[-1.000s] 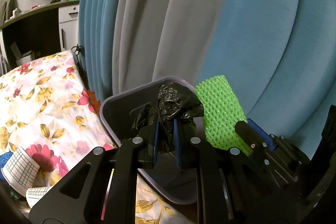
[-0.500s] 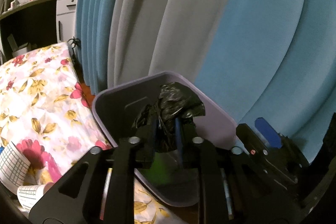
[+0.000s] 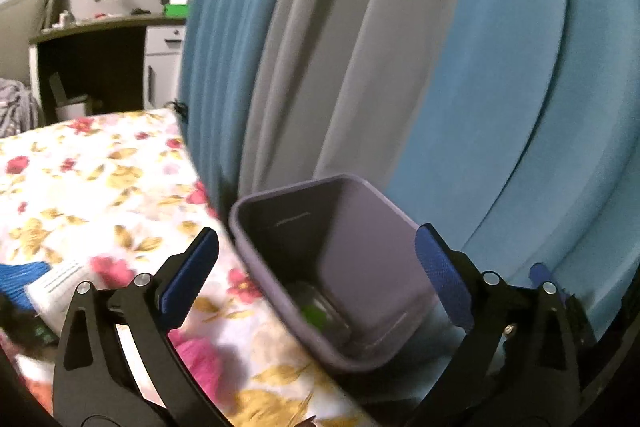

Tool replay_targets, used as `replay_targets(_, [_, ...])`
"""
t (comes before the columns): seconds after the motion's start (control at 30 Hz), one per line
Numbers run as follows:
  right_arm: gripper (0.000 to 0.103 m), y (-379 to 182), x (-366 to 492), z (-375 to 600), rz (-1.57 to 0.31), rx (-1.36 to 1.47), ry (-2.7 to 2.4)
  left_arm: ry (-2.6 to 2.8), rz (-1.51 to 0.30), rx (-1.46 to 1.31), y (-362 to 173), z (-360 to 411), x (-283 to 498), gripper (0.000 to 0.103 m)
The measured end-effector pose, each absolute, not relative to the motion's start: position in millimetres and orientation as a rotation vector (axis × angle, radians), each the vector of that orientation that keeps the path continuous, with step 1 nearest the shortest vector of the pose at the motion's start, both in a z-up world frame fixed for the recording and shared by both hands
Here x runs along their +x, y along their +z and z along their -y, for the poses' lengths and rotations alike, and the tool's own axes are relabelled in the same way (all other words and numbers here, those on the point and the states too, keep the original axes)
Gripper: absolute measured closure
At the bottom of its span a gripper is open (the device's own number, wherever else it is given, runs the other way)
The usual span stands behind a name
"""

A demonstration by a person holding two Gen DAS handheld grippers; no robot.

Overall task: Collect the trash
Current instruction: 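Move both tools back over the trash on the bed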

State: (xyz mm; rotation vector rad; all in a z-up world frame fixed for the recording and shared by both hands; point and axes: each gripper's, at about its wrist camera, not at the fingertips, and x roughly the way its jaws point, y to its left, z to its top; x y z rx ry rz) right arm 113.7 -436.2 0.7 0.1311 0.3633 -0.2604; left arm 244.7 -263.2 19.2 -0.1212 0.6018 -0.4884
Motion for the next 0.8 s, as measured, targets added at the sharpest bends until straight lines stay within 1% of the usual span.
replay_targets(0.1, [0.013,4,102,426,-0.355,0.135,-0.24,-0.445,-0.587,-0.122,21,243,225,0.006])
replay_targets(0.2, [0.007,5,90,412,-0.36,0.148,-0.207,-0.398,-0.582,-0.119,21,219,205,0.006])
replay_targets(0.43, [0.007,-1,67,367,-0.378,0.181,-0.11,-0.25,-0.544,-0.098,9,147,149,0.006])
replay_targets(0.63, [0.007,-11,61,321,-0.422,0.179,-0.016,-0.122,-0.578,-0.111,-11,85,119,0.006])
replay_targets(0.8, [0.007,-20,57,298,-0.457,0.184,0.029,-0.084,-0.622,-0.139,-28,56,105,0.006])
